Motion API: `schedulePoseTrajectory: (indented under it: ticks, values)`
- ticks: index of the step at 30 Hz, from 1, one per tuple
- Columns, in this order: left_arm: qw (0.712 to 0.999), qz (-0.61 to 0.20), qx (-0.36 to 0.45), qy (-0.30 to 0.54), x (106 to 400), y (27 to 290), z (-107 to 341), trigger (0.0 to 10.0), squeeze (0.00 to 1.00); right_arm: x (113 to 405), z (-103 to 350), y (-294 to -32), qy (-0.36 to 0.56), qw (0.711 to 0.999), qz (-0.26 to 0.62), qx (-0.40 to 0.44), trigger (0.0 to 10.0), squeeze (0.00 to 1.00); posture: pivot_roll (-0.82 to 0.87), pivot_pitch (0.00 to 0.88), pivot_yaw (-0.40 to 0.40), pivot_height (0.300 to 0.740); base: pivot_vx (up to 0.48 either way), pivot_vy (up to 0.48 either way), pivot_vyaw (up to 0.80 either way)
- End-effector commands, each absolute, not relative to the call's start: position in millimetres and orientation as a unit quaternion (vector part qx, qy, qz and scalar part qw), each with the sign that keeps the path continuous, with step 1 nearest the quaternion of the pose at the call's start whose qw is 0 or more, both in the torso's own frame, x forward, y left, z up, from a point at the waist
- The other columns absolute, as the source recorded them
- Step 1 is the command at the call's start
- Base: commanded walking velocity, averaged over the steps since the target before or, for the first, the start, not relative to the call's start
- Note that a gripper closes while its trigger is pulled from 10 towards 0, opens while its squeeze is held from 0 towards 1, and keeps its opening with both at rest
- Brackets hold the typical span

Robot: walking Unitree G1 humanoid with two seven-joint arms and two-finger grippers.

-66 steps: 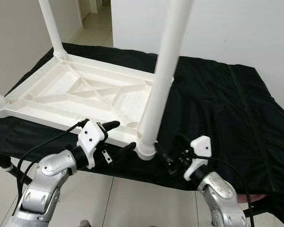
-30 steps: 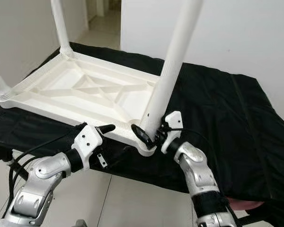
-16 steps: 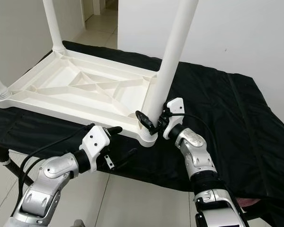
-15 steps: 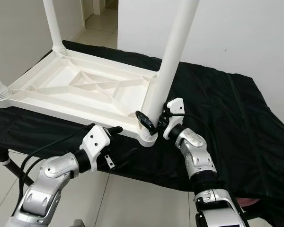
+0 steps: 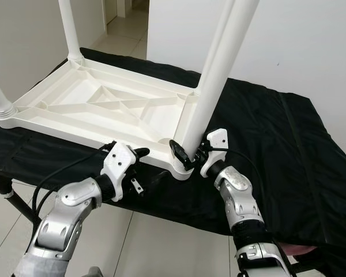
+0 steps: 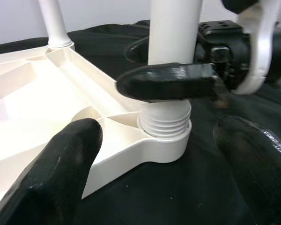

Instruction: Building children table

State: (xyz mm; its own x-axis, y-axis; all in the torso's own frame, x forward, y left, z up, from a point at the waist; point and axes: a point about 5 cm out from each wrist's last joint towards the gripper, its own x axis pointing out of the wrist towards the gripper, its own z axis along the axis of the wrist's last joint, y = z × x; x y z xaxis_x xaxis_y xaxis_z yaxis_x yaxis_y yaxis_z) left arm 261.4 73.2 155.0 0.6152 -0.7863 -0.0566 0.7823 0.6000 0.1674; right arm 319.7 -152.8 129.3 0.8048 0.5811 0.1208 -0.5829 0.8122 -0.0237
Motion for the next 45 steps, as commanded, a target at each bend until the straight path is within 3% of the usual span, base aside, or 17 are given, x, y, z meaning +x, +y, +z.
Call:
schedulePoseTrajectory:
  ticks: [1, 10, 11, 12, 13, 14, 18, 27, 28, 29, 39, 45]
  values:
    - [0.937, -0.340, 0.087, -0.006, 271, 81, 152, 10.0, 0.00, 318, 128, -155, -0.056, 0.950, 0.307, 0.000, 10.0, 0.00, 0.00, 0.000, -0.082, 0.740, 0.000, 0.000, 0.00]
    - [0.932, -0.352, 0.085, -0.002, 273, 82, 152, 10.0, 0.00, 320, 130, -167, -0.058, 0.944, 0.323, -0.020, 10.0, 0.00, -0.01, 0.000, -0.083, 0.740, 0.000, 0.000, 0.00]
    - [0.931, -0.355, 0.090, -0.002, 273, 82, 151, 10.0, 0.00, 320, 130, -168, -0.056, 0.944, 0.325, -0.022, 9.5, 0.00, -0.01, 0.000, -0.081, 0.740, 0.000, 0.000, 0.00]
    - [0.929, -0.360, 0.089, 0.000, 272, 82, 150, 10.0, 0.00, 320, 129, -169, -0.053, 0.943, 0.327, -0.024, 4.9, 0.00, -0.02, 0.000, -0.078, 0.740, 0.000, 0.000, 0.00]
    - [0.929, -0.360, 0.089, 0.000, 272, 82, 150, 10.0, 0.00, 320, 129, -169, -0.053, 0.943, 0.327, -0.024, 4.9, 0.00, -0.02, 0.000, -0.078, 0.740, 0.000, 0.000, 0.00]
    - [0.922, -0.376, 0.090, -0.002, 268, 80, 150, 10.0, 0.00, 319, 127, -172, -0.047, 0.943, 0.327, -0.025, 0.0, 0.00, -0.02, 0.000, -0.075, 0.740, 0.000, 0.000, 0.00]
    - [0.906, -0.413, 0.089, -0.003, 260, 74, 150, 10.0, 0.00, 319, 122, -177, -0.029, 0.945, 0.326, -0.026, 0.0, 0.00, -0.01, 0.000, -0.074, 0.740, 0.000, 0.000, 0.00]
    - [0.904, -0.416, 0.102, -0.006, 261, 73, 149, 10.0, 0.00, 314, 114, -176, -0.010, 0.948, 0.318, -0.020, 0.0, 0.00, -0.01, 0.000, -0.070, 0.740, 0.000, 0.000, 0.00]
    - [0.904, -0.415, 0.101, -0.009, 262, 72, 150, 10.0, 0.00, 313, 113, -174, -0.009, 0.950, 0.310, -0.017, 1.6, 0.00, -0.01, 0.000, -0.075, 0.740, 0.000, 0.000, 0.00]
    - [0.904, -0.414, 0.102, -0.012, 262, 72, 150, 10.0, 0.00, 311, 112, -170, -0.006, 0.952, 0.305, -0.011, 10.0, 0.00, -0.01, 0.000, -0.080, 0.740, 0.000, 0.000, 0.00]
    - [0.912, -0.398, 0.094, -0.011, 261, 69, 148, 10.0, 0.00, 302, 106, -146, -0.005, 0.979, 0.204, 0.001, 10.0, 0.00, -0.02, 0.000, -0.071, 0.740, 0.000, 0.000, 0.00]
    - [0.919, -0.383, 0.094, -0.016, 264, 71, 148, 10.0, 0.00, 298, 103, -149, 0.021, 0.998, 0.056, 0.026, 10.0, 0.00, -0.01, 0.000, -0.077, 0.740, 0.000, 0.000, 0.00]
